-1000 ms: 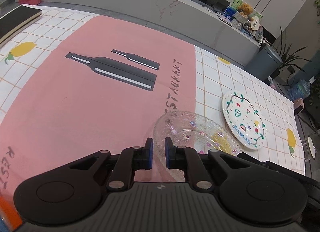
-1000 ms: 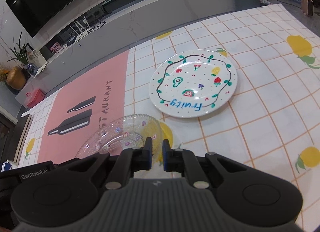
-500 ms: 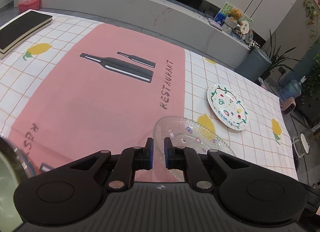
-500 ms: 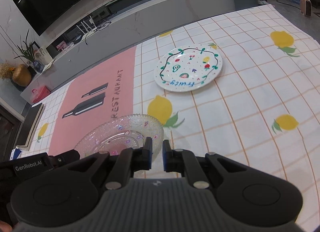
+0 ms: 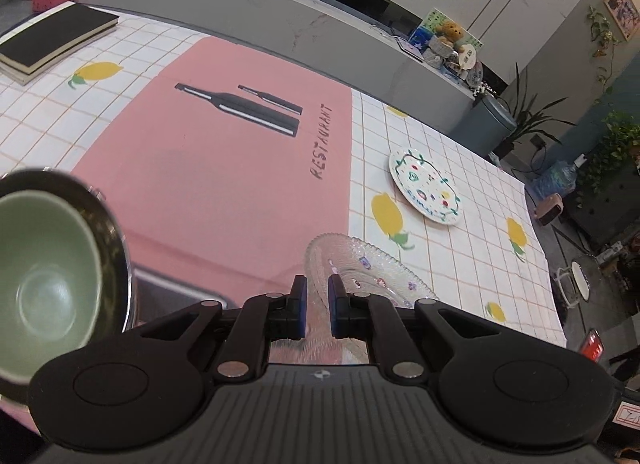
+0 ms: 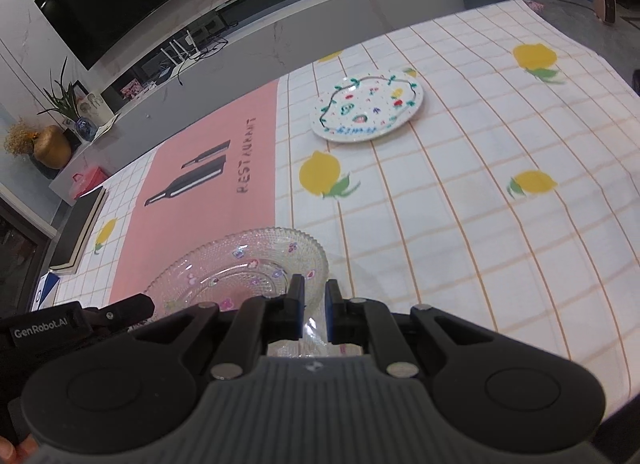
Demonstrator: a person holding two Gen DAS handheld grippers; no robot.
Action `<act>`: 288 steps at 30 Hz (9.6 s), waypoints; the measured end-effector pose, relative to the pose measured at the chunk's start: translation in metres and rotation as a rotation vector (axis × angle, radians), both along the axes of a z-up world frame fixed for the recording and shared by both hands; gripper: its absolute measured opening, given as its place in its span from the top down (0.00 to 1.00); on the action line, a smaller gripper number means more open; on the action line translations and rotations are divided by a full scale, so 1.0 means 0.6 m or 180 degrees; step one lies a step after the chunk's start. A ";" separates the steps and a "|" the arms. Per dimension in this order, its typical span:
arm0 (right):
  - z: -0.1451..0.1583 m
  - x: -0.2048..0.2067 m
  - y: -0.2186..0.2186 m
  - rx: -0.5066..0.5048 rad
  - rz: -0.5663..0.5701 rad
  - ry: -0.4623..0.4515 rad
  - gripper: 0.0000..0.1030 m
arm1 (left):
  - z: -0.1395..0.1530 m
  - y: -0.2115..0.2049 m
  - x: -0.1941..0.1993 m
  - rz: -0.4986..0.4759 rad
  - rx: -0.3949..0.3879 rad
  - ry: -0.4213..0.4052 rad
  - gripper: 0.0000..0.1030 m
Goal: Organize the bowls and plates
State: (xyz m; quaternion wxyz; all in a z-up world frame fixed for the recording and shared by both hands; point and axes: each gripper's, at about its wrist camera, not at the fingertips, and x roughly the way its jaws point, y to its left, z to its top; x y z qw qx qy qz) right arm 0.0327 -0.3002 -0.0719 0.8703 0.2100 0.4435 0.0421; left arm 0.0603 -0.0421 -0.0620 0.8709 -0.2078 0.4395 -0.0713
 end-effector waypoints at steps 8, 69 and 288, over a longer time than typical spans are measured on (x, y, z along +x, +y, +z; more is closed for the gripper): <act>-0.011 -0.033 0.001 0.0001 0.0020 0.0073 0.93 | -0.016 0.003 -0.032 -0.0081 0.0020 0.0097 0.89; -0.057 -0.035 0.025 -0.0484 0.0212 0.0233 0.92 | -0.071 -0.046 -0.048 -0.0529 0.1020 0.0178 0.88; 0.059 -0.008 0.182 -0.0234 0.1138 -0.0290 0.45 | 0.103 0.112 -0.072 -0.0190 0.0933 -0.0562 0.59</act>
